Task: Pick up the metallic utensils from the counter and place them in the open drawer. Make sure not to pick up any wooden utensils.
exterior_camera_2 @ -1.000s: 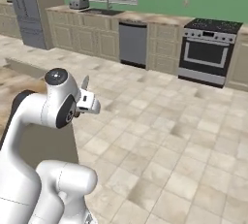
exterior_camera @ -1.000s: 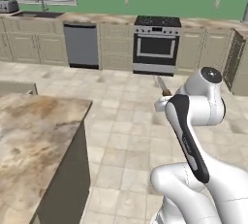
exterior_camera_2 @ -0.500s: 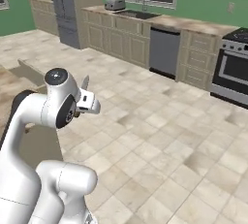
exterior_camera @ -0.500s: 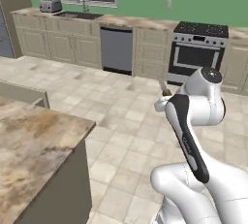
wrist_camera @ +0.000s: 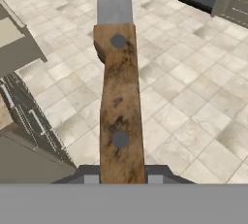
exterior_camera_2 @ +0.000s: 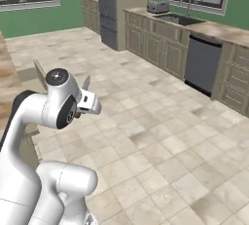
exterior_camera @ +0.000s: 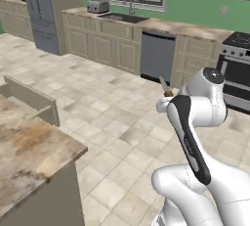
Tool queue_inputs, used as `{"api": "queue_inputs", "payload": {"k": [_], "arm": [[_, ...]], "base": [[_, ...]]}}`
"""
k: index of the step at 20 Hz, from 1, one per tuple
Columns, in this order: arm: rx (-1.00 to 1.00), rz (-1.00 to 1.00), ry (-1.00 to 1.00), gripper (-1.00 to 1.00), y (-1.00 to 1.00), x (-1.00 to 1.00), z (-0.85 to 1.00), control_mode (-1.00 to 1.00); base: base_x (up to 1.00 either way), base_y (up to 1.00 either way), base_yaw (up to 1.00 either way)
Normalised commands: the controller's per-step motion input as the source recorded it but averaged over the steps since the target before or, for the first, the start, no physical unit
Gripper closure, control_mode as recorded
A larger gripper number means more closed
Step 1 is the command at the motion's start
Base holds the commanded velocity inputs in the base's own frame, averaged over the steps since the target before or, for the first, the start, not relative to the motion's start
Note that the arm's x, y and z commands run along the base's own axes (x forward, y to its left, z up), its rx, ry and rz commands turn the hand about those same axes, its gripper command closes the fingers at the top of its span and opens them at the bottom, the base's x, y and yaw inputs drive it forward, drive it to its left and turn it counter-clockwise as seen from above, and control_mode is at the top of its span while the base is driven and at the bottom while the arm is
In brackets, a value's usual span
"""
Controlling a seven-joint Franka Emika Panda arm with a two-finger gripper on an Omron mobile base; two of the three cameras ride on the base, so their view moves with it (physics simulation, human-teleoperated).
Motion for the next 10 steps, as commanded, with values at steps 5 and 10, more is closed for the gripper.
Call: {"api": "queue_inputs", "payload": {"k": [5,10], "arm": [[0.00,0.00,0.00,1.00,0.00,0.00,0.00,1.00],[0.00,0.00,0.00,1.00,0.00,0.00,0.00,1.00]], "base": [[0.64,-0.49,0.51],[0.66,-0.21,0.53]]}}
